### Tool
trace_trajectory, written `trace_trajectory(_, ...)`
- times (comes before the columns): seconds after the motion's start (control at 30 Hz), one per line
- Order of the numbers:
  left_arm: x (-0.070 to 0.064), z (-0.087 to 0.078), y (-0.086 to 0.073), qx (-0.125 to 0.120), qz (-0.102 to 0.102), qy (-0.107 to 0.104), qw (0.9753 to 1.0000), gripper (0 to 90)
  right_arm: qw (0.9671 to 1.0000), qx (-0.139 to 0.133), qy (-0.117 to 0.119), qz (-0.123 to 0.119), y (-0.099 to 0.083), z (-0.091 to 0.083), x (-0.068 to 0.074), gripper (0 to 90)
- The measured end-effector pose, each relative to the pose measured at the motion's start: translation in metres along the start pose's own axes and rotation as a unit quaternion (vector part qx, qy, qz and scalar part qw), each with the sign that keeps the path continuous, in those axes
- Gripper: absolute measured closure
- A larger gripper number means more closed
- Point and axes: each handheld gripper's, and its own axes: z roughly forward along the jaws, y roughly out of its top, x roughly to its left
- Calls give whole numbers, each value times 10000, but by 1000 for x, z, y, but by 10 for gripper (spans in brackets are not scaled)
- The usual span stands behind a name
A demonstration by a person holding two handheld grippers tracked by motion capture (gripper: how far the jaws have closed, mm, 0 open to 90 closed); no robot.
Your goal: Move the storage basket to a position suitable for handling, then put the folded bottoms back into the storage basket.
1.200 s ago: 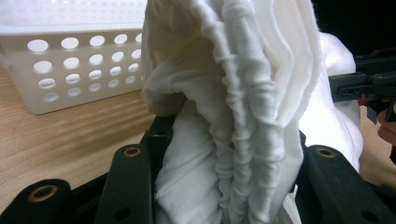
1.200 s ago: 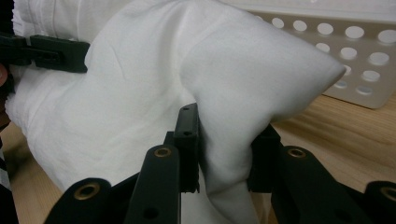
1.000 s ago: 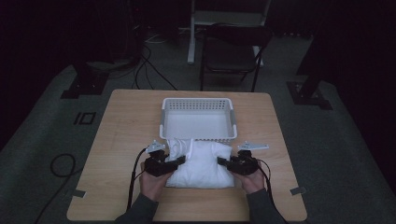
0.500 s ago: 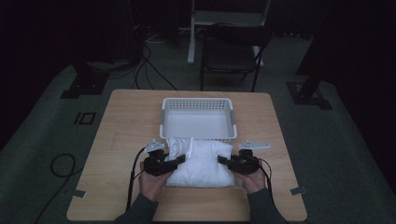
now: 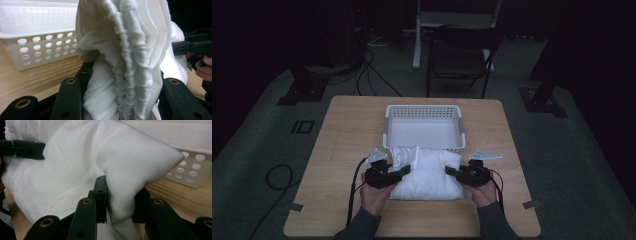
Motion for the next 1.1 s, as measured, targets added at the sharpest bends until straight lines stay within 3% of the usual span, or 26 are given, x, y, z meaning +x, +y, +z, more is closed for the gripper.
trace_trajectory(1.1, -8, -11, 8, -159, 69, -52, 9998, 542, 9999, -128, 2, -41, 8, -8, 6, 713)
